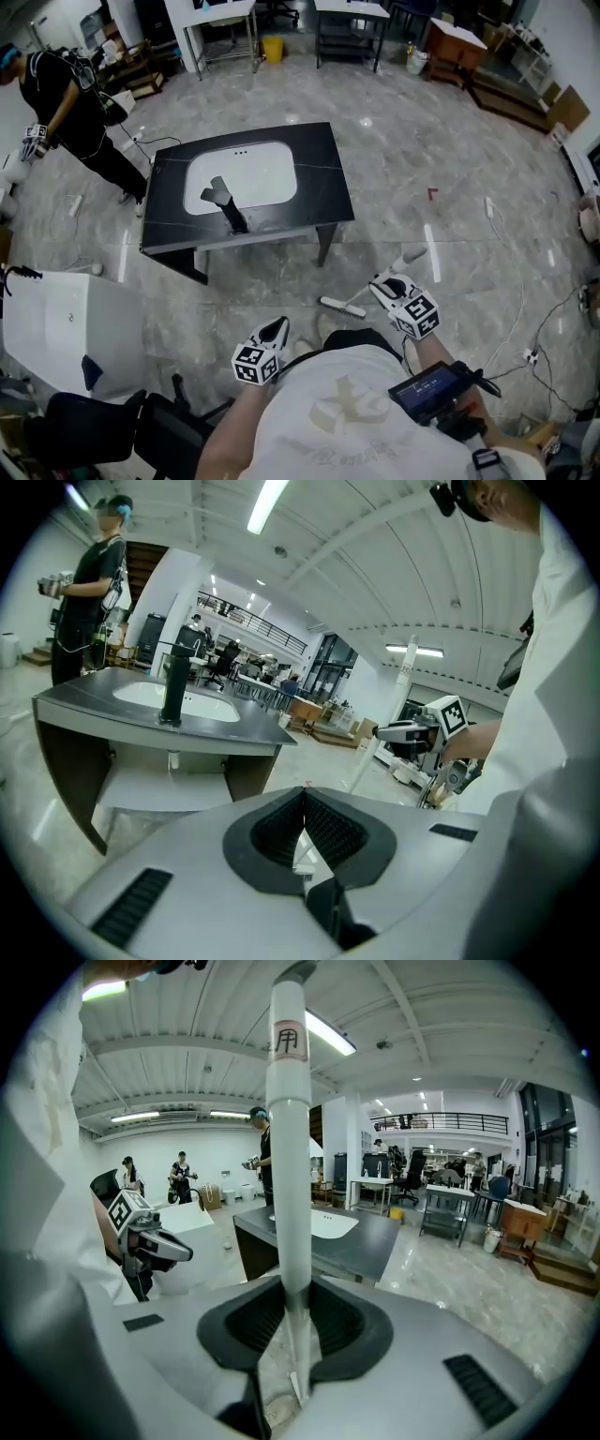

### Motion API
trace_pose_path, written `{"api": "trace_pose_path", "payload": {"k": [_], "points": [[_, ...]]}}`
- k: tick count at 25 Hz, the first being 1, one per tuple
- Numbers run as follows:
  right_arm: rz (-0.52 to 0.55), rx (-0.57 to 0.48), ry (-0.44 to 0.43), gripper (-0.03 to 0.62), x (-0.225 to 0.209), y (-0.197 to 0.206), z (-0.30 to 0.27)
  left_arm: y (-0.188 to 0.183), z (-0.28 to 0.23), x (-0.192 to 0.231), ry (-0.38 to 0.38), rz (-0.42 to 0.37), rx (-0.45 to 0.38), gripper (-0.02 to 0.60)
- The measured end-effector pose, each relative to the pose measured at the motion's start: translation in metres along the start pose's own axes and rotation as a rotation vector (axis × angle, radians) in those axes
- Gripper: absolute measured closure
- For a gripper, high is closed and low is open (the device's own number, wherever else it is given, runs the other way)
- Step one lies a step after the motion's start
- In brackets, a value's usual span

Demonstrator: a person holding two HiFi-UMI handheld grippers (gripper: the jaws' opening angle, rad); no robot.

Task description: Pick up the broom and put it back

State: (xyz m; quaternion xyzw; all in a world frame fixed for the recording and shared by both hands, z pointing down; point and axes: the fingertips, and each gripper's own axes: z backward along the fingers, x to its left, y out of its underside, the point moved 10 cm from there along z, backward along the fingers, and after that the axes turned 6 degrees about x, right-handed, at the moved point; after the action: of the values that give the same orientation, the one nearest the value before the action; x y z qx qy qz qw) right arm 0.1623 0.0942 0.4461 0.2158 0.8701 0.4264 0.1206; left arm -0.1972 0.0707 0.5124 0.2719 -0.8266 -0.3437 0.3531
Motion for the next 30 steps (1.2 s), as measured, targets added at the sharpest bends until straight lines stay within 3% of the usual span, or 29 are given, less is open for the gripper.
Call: {"api": "trace_pose_path", "payload": {"k": [11, 30], "points": [[0.016, -0.002, -0.015, 0.497, -0.004, -0.009, -0.015, 0.017, 0.012, 0.005, -0.044, 0.043, -0.009, 0.569], [0.055, 0.116, -0.199, 0.497, -0.063, 0.002, -0.103, -0.023, -0.013, 0.003, -0.145, 0.098, -0.021, 0.569]]}}
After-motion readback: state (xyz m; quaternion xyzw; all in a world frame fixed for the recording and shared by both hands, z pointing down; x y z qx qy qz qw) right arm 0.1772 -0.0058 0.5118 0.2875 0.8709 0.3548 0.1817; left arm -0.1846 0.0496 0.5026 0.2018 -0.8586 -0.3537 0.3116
